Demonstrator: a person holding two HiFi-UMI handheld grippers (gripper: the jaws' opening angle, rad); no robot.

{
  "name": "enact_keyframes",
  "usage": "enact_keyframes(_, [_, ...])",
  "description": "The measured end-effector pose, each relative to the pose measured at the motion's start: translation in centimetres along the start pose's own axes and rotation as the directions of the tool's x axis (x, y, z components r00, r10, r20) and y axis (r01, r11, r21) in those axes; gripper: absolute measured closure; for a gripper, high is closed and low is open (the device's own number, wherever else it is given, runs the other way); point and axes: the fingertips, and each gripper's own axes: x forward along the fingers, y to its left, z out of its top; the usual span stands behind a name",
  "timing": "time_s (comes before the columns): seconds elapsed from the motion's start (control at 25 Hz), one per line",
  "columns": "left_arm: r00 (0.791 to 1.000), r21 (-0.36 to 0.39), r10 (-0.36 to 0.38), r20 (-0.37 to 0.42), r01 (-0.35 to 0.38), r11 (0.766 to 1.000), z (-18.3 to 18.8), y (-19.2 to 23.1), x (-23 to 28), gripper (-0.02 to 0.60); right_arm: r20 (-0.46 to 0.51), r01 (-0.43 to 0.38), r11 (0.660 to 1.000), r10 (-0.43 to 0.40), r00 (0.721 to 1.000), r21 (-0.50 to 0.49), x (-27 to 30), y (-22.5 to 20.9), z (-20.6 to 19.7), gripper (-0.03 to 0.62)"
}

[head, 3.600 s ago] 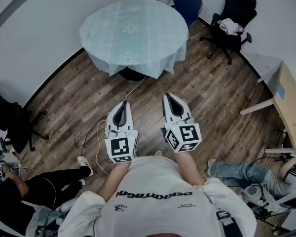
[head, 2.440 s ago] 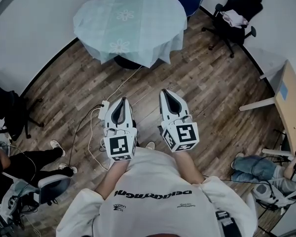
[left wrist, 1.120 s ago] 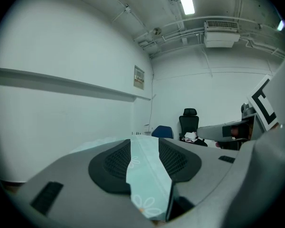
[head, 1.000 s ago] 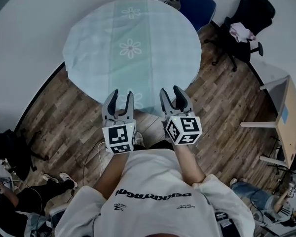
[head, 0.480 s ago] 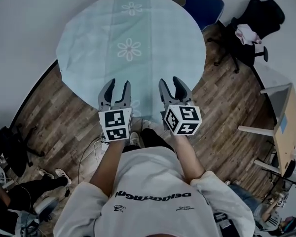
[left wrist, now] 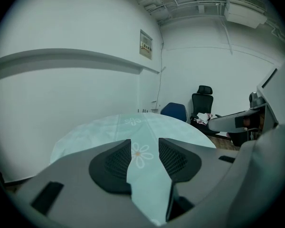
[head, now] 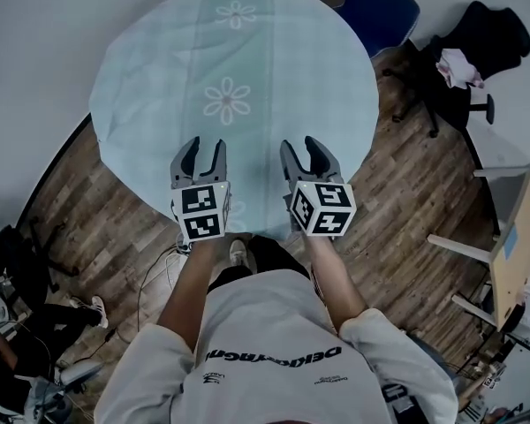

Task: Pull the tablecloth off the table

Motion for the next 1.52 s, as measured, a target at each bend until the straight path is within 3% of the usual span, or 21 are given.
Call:
enact_keyframes(0.68, [0.984,-0.071,0.056,-0.169,-0.068,0.995,-4.9,3.2,11.7,0.373,-0.181,0.026,0.999,-0.029,0.983,-0.020,12.4,-4.9,-4.4,0.353])
enact_keyframes(1.2, [0.953,-0.034,0.043,-0.299,-0.056,0.998,-10.3,5.3,18.6,0.353,-0.296,0.021,0.998,-0.040,0.954,-0.067,20.2,-7.6,-9.1,0.345])
enact_keyframes(1.52, [0.934,-0.041,0.074,-0.349,-0.094,0.995,-12.6,8.8,22.0,0.331,-0.364,-0.010,0.991,-0.039,0.931,-0.130,23.7,-8.6,-10.6,0.322])
